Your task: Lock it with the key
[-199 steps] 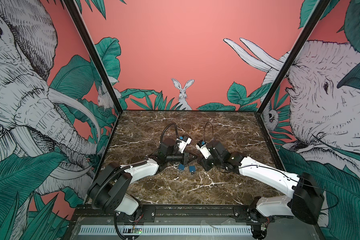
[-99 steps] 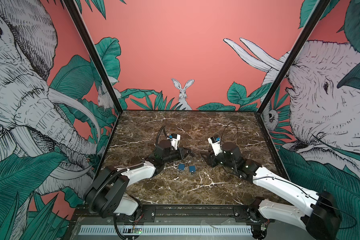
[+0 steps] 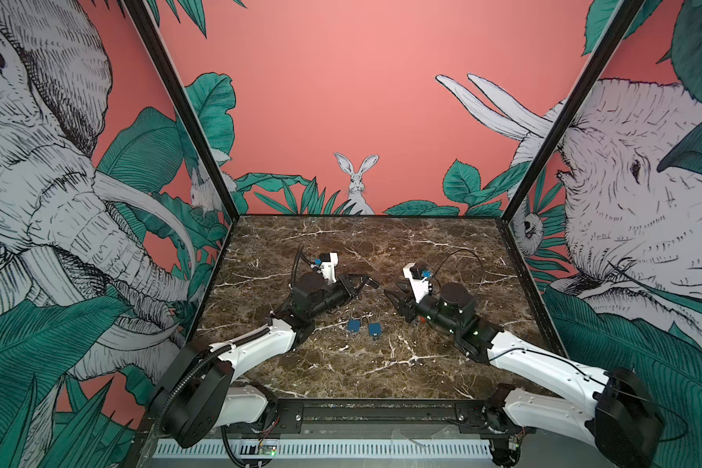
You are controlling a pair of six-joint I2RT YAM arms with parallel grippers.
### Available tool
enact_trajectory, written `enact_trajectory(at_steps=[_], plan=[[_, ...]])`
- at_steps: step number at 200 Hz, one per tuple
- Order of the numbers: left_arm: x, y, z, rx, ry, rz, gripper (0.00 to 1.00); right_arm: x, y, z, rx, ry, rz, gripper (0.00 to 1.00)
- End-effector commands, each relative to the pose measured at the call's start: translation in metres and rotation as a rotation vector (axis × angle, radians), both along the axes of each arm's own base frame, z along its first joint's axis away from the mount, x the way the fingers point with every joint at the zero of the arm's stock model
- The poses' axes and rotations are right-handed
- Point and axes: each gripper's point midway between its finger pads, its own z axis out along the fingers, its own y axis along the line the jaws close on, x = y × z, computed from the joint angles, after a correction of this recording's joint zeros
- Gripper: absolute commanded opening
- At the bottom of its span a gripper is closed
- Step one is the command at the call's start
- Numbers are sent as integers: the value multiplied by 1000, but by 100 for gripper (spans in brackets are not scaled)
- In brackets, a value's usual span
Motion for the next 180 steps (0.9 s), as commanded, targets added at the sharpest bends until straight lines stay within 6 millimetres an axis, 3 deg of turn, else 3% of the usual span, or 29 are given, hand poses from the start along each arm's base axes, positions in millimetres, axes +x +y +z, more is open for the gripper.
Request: enact_trajectory(at_steps=[1,46,68,180], plan=[[-2,-1,25,-121,-15,-10,0,0,12,36,61,-126,49,46],[-8,2,41,-142,-55,-15,0,6,16,28,33,-118,45,44],[-9,3,48,-150,-75,-20,0,9,19,24,22,-97,50,37],[-11,-1,51,-185,-87,-46,0,14,29,20,50,-55,67,27]])
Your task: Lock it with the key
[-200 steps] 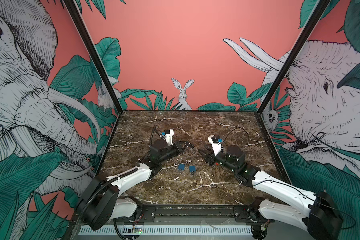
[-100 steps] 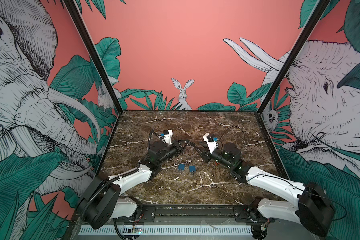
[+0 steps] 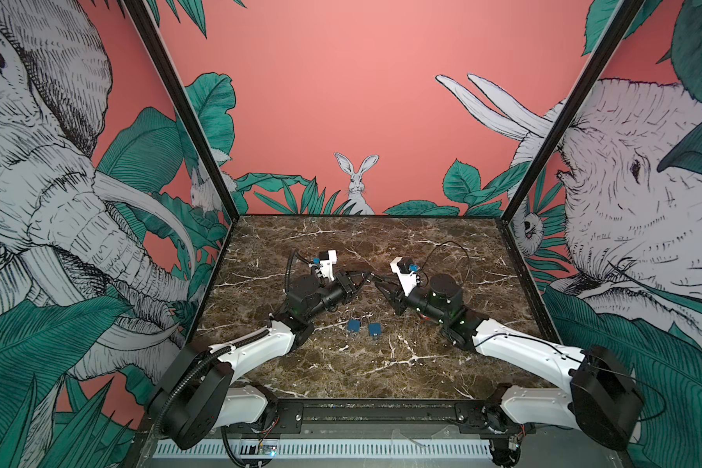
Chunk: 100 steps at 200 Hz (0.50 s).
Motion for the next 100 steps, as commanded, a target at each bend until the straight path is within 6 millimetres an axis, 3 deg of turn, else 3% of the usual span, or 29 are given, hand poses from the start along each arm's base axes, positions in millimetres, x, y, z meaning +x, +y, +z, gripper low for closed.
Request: enact_trajectory(at_steps=[1,100], plan=[[-4,0,19,-58,-50,-17,0,1,5,20,60,-34,8,27],[-5,-3,19,-76,-52,-33,0,2,-2,34,80,-55,-19,27]])
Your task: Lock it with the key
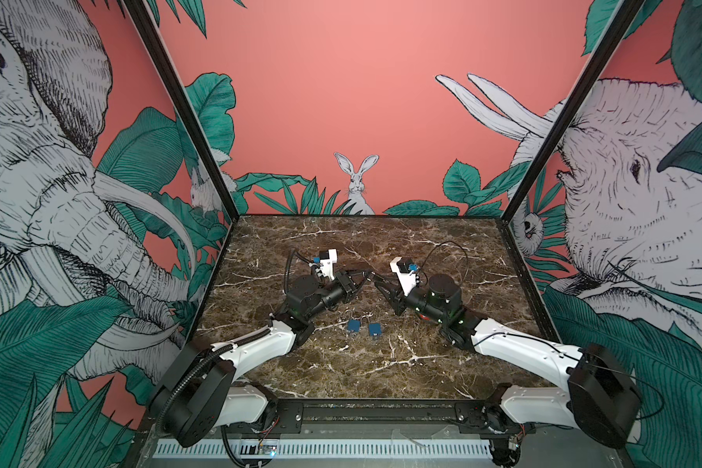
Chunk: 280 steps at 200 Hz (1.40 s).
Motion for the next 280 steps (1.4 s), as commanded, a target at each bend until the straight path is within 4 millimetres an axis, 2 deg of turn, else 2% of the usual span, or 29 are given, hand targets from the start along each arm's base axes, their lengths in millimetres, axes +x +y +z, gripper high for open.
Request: enact_trajectory(at_steps=[1,129,186,204,212,240,250,262,280], plan=[[-4,0,14,-50,-39,-19,0,2,-2,33,70,-67,-16,27],[-4,-3,12,-58,-37,-31,0,3,-6,42,92,-70,-20,24],[-4,-5,7,-65,-30,-40,0,1,-4,42,100,-55,-3,11],[-3,-5,7,-66,-30,-41,0,0,-4,40,103,-42,3,6],[-4,-6,5,-62,-30,-47,0,0,-4,41,112,-38,2,0],[-5,-10,9,-29,-101,-83,0,1,-10,45,165,38,28,0],[-6,-11,10,13,-142,-105,19,0,-13,46,171,99,56,0],[-6,-11,8,89,-204,-133,36,-3,-16,46,167,187,95,0],[-7,-4,-8,232,-266,-161,42,-15,-22,42,146,315,171,0]])
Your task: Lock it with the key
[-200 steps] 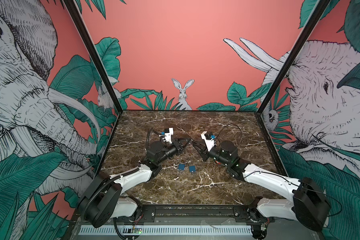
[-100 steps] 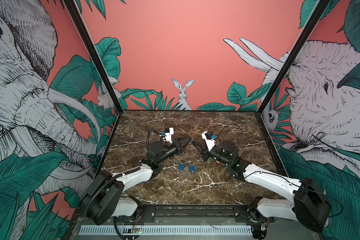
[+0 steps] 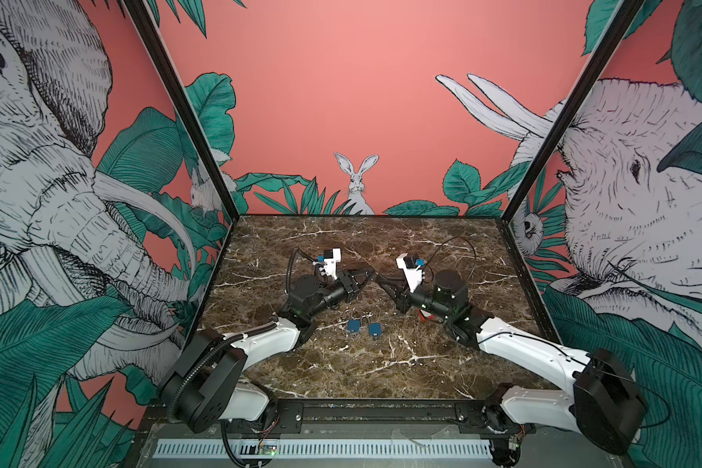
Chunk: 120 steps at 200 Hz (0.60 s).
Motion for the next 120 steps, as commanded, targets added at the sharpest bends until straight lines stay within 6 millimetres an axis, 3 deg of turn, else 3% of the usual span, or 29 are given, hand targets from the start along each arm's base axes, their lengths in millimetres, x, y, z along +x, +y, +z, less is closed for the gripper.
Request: enact_trajectory(at_steps=[1,16,55,85,120], plan=[[-7,5,-1,162,-171,-70,42,-22,-3,33,76,115,139,0],[-5,14,-8,224,-217,-77,43,-38,-10,30,62,197,192,0],[-17,16,6,200,-344,-156,44,-70,-27,25,54,393,297,0],[-29,15,18,137,-376,-200,44,-80,-37,17,35,397,302,0],[-45,11,24,72,-358,-256,43,-78,-33,12,72,387,330,0]])
